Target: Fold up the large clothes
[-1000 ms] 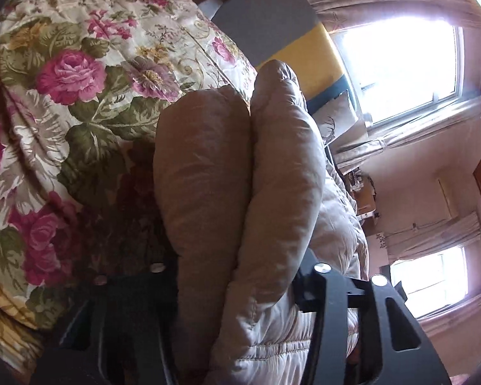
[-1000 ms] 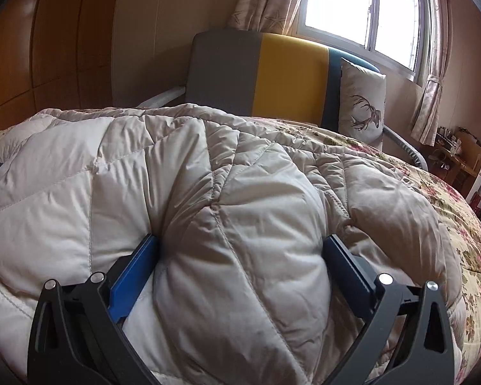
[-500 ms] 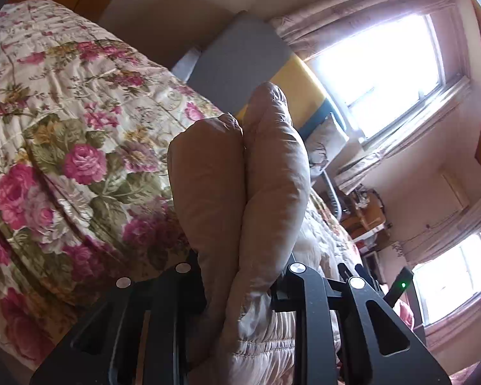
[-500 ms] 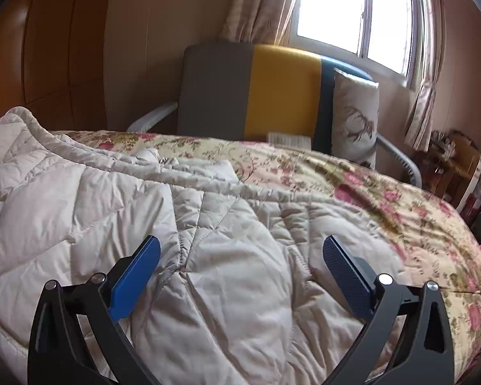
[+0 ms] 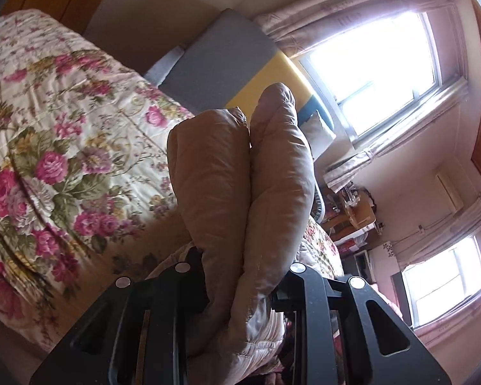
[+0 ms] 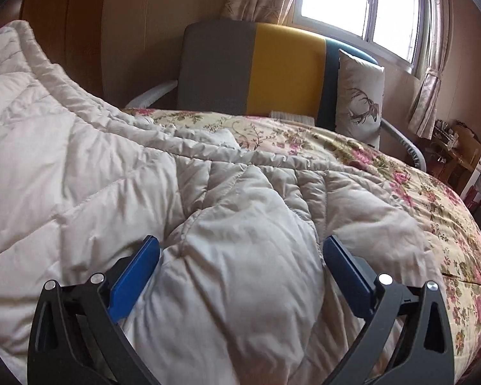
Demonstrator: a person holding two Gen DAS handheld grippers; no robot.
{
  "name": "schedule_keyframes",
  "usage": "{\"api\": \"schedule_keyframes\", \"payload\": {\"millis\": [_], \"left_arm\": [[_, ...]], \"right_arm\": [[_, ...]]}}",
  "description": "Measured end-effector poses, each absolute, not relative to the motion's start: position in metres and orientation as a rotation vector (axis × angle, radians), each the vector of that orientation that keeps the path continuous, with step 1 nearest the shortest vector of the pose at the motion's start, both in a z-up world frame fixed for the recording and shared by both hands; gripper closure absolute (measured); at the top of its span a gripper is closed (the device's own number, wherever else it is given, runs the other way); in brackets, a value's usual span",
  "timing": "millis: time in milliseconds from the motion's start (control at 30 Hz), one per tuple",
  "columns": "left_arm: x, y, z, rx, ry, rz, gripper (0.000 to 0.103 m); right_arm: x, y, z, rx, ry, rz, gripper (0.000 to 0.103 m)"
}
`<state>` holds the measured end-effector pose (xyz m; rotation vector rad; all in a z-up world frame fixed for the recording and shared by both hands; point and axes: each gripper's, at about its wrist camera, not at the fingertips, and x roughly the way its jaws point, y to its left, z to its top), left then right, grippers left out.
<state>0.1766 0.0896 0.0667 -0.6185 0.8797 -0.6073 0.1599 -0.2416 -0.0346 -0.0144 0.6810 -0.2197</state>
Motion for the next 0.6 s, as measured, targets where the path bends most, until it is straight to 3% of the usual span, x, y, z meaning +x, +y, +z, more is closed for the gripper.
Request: {"api": "schedule_keyframes", "payload": {"millis": [100,333,600], "left_arm": [[0.17,0.073,0.083,-0.585,0.876,-0.6,0.079],[0.156,0.018,0.109,-0.495,0.864,-0.629,0.079],[0.14,-0.041,0.13,-0.418,0.814,-0.583,0.078]], "right_arm": [[0.126,-0.225,-0.027,-0.065,0.638,-0.134,0.002],[0.113,-0.215,-0.069,-0.082,0.678,-0.11,0.002],[0.105,-0.241,-0.038,-0.022,0.695,-0.046,0.002]]}}
